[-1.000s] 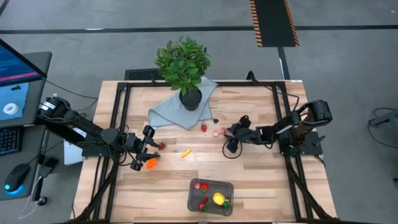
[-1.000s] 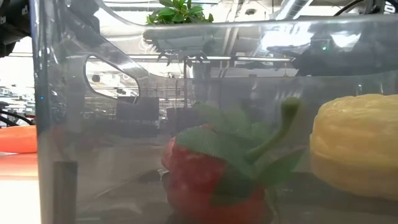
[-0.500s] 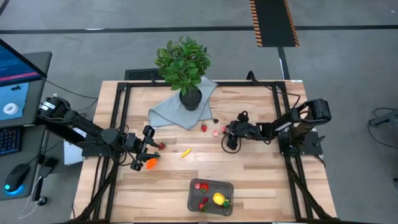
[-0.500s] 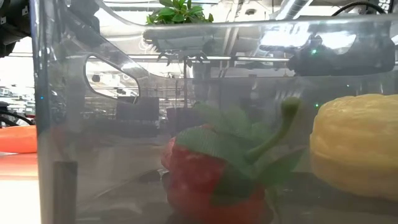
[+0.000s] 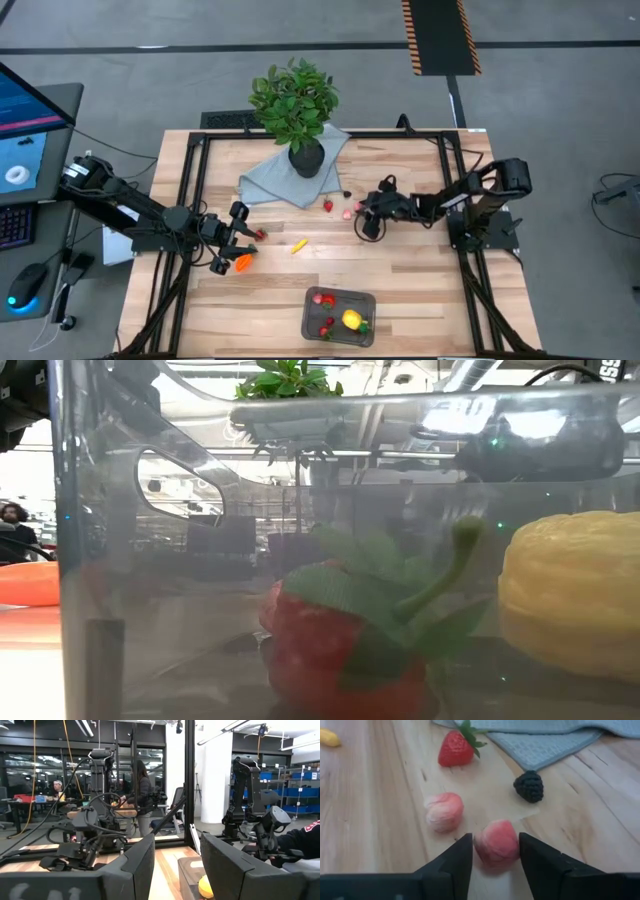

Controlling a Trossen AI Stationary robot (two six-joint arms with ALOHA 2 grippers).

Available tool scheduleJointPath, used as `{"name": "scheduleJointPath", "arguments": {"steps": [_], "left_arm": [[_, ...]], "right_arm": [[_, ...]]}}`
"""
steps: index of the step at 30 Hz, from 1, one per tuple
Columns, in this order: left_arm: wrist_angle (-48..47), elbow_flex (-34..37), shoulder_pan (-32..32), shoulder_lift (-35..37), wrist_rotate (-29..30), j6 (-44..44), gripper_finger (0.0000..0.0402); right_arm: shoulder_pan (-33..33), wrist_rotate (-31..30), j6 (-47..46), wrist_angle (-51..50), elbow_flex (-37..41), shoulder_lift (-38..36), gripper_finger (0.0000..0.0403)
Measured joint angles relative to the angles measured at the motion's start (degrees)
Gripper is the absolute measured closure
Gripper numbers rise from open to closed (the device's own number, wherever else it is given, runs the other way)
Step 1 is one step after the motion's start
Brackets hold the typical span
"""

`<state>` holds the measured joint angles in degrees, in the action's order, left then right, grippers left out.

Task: Pick and placing Produce into tupperware
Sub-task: Put the pink peach into the black bin

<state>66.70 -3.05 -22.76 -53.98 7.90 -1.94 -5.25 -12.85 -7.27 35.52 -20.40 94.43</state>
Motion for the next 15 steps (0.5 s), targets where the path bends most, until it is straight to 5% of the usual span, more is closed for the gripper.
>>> {"name": "scheduleJointPath", "arguments": {"steps": [7,15], "left_arm": [[0.0,0.0,0.0,0.0,0.02,0.0,0.0254],[0.02,0.0,0.0,0.0,0.0,0.03,0.0254]], "right_arm": [[-1.24,2.68,-0.63,0.34,-0.13,0.42,0.0286],[-0.4,5.8,-1.62,4.93,0.0,0.11,0.0282]]}}
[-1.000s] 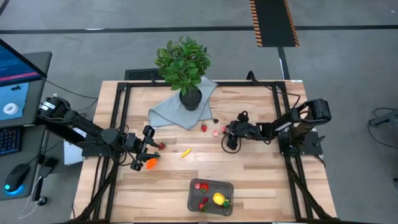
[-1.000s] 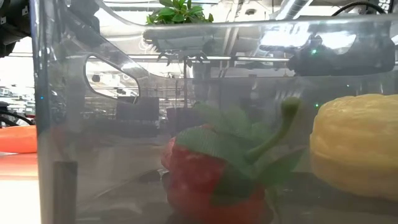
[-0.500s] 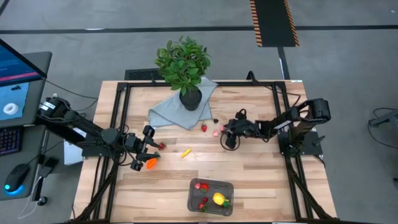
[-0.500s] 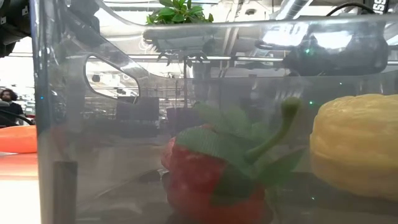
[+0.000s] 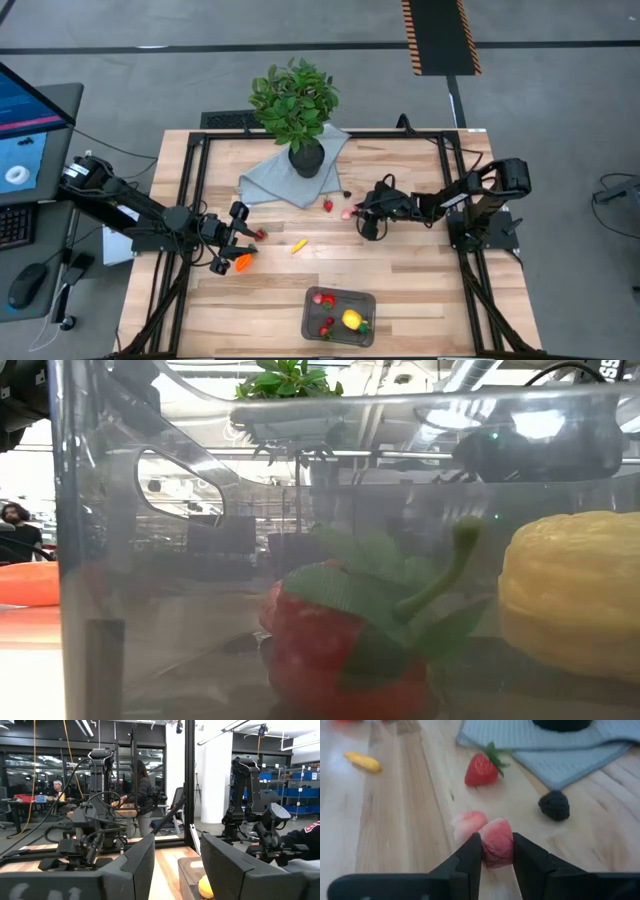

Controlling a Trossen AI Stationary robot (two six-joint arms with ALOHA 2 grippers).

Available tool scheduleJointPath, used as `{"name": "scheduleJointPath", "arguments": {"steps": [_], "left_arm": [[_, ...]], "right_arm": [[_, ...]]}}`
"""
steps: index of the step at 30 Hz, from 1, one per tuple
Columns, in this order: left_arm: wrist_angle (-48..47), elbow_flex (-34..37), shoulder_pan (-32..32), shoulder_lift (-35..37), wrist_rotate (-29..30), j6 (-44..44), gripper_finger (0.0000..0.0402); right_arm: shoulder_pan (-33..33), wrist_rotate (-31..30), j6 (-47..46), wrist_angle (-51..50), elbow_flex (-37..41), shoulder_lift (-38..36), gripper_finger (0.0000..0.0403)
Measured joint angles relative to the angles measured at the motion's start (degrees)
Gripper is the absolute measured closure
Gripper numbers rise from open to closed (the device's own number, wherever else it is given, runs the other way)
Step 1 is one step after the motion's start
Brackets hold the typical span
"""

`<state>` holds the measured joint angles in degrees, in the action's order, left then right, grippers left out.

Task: Pick and placing Produce into tupperware
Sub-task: Put the pink peach into the black bin

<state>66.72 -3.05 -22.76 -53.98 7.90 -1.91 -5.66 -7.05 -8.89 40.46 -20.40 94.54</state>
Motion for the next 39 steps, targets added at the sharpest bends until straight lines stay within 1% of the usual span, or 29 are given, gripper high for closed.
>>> {"name": "scheduleJointPath", "arguments": {"steps": [6,12,20,24,28,32,35,37,39], "left_arm": [[0.02,0.0,0.0,0.0,0.02,0.93,0.0254],[0.02,0.0,0.0,0.0,0.03,2.1,0.0254],[-0.12,0.0,0.0,0.0,0.35,3.93,0.0254],[-0.11,0.0,0.0,0.0,0.48,4.22,0.0254],[-0.11,0.0,0.0,0.0,0.59,4.26,0.0254],[-0.07,0.0,0.0,0.0,0.93,4.72,0.0254],[-0.22,0.0,0.0,0.0,1.93,4.78,0.0254],[-0.65,0.0,0.0,0.0,1.99,4.78,0.0254],[-0.65,0.0,0.0,0.02,1.99,4.78,0.0254]], "right_arm": [[1.87,0.15,-0.04,1.23,-1.81,0.0,0.0284],[6.14,0.13,0.93,-0.08,-5.71,-1.61,0.0283],[14.83,-0.66,1.86,-11.02,-12.08,-10.5,0.0283],[20.7,-2.99,1.99,-15.51,-16.22,-12.83,0.0283],[26.19,-4.37,2.02,-19.84,-20.67,-12.76,0.0283],[30.72,-6.65,1.46,-22.07,-24.1,-11.79,0.0284],[33.85,-7.15,-0.14,-22.75,-25.1,-11.38,0.0284],[35.44,-7.61,-2.0,-21.36,-26.34,-9.77,0.0284],[37.35,-9.05,-3.21,-22.76,-26.56,-8.41,0.0284]]}}
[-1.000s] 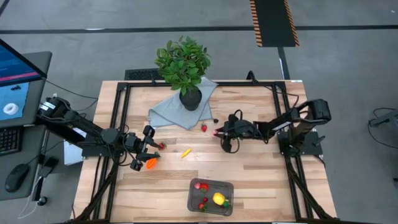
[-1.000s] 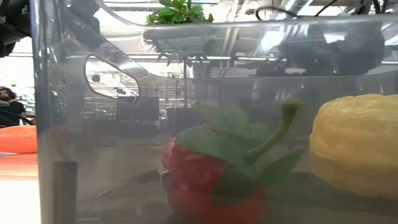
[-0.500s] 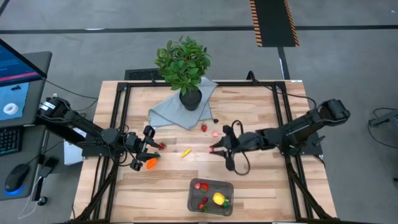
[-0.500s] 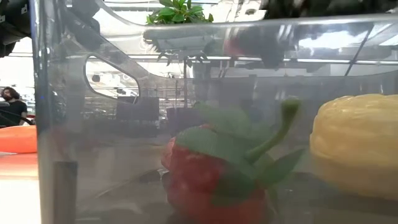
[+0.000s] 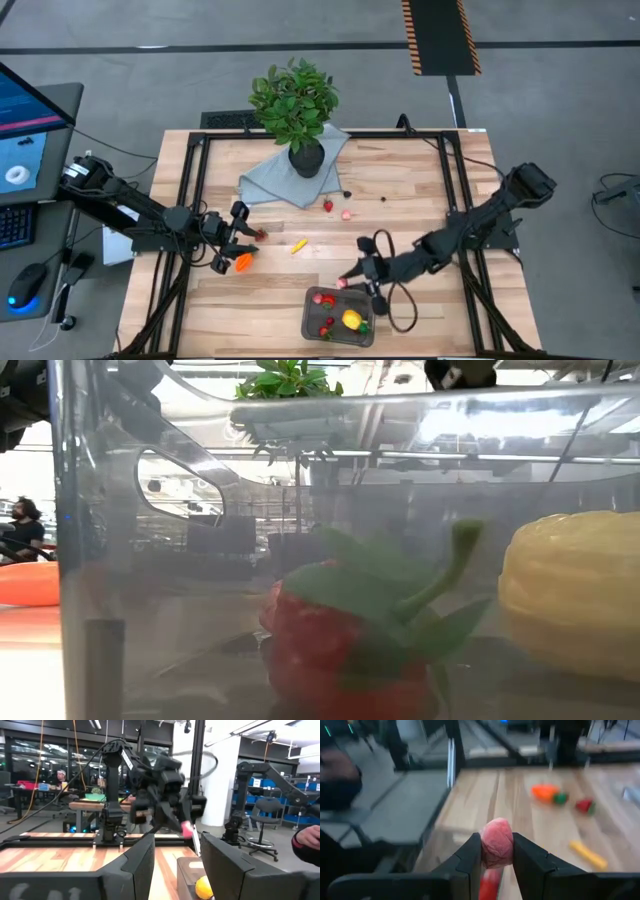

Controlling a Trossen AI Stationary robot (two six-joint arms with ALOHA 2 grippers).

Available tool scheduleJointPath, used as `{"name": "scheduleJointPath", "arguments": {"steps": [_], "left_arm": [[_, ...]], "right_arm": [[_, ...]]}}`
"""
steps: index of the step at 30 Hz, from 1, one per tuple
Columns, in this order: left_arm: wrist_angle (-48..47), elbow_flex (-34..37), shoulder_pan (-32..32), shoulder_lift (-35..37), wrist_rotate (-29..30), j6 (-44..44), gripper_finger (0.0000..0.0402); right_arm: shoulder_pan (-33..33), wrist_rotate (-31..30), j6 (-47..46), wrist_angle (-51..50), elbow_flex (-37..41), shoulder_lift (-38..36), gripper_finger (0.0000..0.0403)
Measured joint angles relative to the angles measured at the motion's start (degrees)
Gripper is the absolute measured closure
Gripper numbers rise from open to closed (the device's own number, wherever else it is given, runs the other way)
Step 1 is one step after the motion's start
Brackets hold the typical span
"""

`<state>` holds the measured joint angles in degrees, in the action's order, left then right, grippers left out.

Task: Pick and placing Produce into tupperware
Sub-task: Put the pink peach into the black bin

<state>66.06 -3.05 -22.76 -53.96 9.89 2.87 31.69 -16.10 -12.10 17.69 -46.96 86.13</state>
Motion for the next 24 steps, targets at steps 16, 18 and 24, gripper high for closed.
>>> {"name": "scheduleJointPath", "arguments": {"steps": [16,18,24], "left_arm": [[-2.41,0.0,0.0,-0.02,0.0,2.53,0.0254],[-3.14,0.0,0.0,-0.06,0.0,3.17,0.0254],[-3.93,-0.02,0.0,-0.04,0.0,5.27,0.0254]], "right_arm": [[6.83,-1.82,-12.19,-1.45,-12.94,19.85,0.0284],[6.94,-1.77,-14.37,-1.93,-13.2,21.27,0.0283],[6.66,-1.91,-19.01,-2.83,-13.14,23.05,0.0255]]}}
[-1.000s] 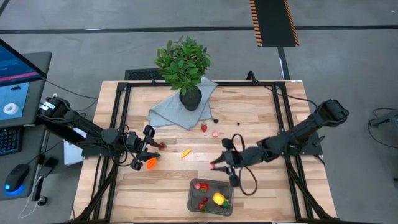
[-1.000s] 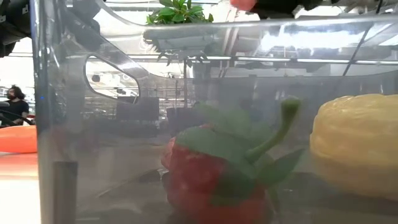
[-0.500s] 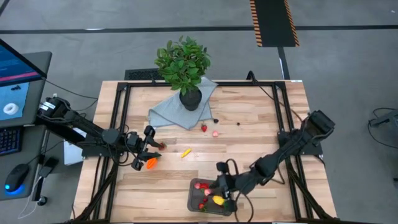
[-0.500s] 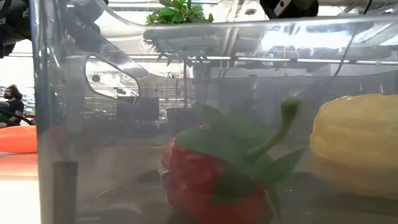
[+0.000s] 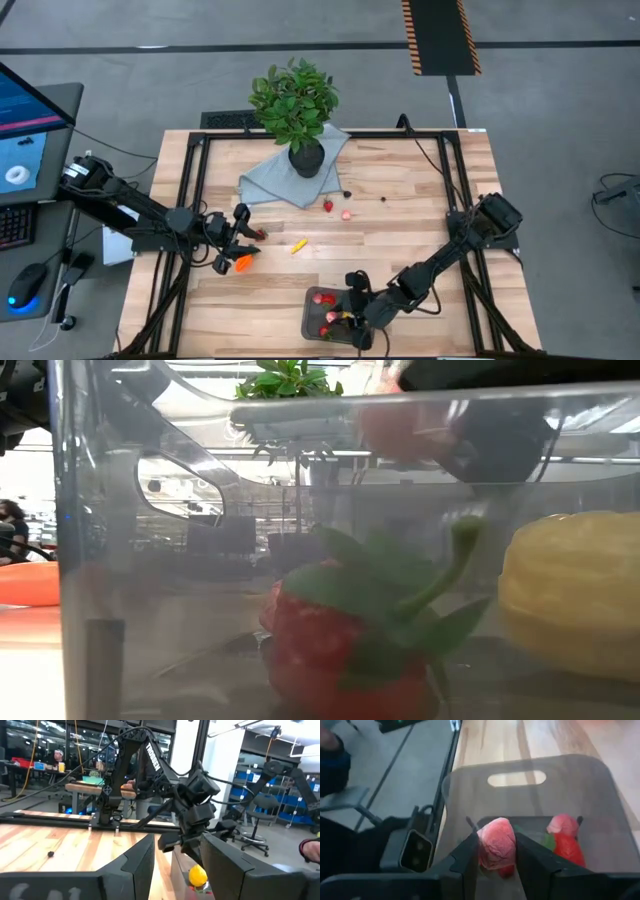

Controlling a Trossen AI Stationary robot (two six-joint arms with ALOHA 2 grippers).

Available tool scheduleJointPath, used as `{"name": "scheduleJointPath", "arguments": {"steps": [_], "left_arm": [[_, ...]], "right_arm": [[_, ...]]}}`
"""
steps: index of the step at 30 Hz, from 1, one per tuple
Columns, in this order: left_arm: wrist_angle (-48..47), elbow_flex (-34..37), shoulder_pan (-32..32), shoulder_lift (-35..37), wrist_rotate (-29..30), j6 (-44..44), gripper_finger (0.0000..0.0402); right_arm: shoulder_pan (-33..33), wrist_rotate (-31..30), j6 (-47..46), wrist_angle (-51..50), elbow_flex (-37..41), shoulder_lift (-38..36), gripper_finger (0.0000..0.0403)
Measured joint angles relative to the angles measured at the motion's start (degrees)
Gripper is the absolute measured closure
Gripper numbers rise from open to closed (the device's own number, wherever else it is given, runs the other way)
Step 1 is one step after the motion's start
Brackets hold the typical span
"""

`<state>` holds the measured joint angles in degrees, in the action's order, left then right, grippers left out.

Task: Pick and placing Produce into tupperware
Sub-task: Put the pink peach into the black bin, then put the red strawberry into the black bin

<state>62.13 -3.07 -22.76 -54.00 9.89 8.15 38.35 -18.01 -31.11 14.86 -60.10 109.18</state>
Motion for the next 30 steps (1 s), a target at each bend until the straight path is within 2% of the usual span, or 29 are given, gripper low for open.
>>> {"name": "scheduleJointPath", "arguments": {"steps": [8,14,22,26,30], "left_arm": [[-1.58,0.01,-0.01,0.0,1.35,2.0,0.0254],[-1.84,0.02,0.0,0.0,5.01,3.39,0.0254],[-6.44,-0.02,-0.02,0.02,19.01,9.68,0.0253],[-11.87,-0.2,0.13,0.02,29.6,15.13,0.0243],[-22.91,-3.96,0.07,0.0,30.51,17.35,0.0218]], "right_arm": [[-1.39,-0.06,-1.13,-1.87,-0.06,-0.11,0.0185],[-2.23,-0.06,6.41,-0.12,-0.04,-1.7,0.0164],[-4.54,-0.07,16.91,-3.98,-0.06,-9.94,0.0163],[-6.04,-0.1,20.11,-9.12,-0.06,-15.27,0.0163],[-7.51,-0.1,23.12,-13.43,-0.06,-19.89,0.0163]]}}
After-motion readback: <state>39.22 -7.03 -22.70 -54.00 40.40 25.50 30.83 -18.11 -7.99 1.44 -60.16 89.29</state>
